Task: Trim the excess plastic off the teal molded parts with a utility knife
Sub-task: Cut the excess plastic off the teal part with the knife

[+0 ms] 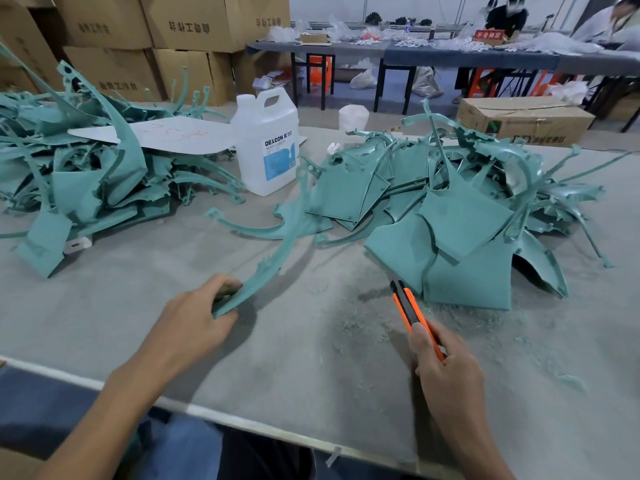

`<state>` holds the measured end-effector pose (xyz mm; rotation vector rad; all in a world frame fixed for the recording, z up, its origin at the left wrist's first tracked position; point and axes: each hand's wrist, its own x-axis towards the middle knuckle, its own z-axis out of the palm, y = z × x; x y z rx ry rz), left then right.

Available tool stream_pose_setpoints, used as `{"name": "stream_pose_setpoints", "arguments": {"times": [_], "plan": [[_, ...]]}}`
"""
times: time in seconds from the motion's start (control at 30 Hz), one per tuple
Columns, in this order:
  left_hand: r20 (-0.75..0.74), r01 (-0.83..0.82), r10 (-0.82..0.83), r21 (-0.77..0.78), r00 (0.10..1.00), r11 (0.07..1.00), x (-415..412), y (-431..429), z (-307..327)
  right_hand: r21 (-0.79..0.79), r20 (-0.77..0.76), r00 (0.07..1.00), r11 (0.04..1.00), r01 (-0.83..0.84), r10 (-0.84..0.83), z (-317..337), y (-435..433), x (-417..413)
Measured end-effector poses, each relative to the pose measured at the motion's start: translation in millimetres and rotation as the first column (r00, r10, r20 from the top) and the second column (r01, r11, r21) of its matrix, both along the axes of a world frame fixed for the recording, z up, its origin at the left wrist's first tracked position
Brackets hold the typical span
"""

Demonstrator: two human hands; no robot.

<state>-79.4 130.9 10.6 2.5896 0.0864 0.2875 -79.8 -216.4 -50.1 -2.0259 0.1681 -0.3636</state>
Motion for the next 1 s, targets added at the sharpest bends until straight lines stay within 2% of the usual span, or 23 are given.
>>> {"name": "stream_pose_setpoints", "arguments": {"times": [0.13,0.23,0.37,0.5,0.57,0.77,1.0], "plan": [[0.248,-0.088,0.120,-0.135,0.961,0.987,-6.4,-19.7,5.2,0.014,0.001,1.000,1.000,-0.018,0.018,0.0,-1.5,-0.9],[0.354,0.033,0.028,-0.164,0.935,0.986,-20.1,-37.7,-0.5,0.037,-0.001,1.000,0.999,-0.012,0.012,1.4,-1.4,-2.3],[0.294,0.137,-0.046,-0.296,0.955,0.945,-26.2,-64.8,-20.9,0.110,-0.003,1.000,0.994,-0.024,0.025,6.1,-1.4,-3.7],[0.111,0.077,-0.026,-0.484,0.993,0.872,-17.3,-72.5,-35.7,0.149,-0.005,0.992,0.981,-0.126,0.128,18.8,1.0,-11.4],[0.098,0.067,-0.023,-0.474,0.995,0.878,-11.6,-72.5,-39.6,0.146,-0.001,0.978,0.967,-0.208,0.210,26.7,4.4,-20.1],[0.093,0.047,-0.016,-0.340,0.996,0.939,-2.7,-75.4,-38.6,-0.095,0.036,0.905,0.903,-0.418,0.423,57.0,28.4,-43.0],[0.078,0.082,-0.060,-0.324,0.995,0.943,-6.5,-82.8,-24.1,-0.210,0.036,0.863,0.848,-0.486,0.504,69.2,41.2,-45.5]]}}
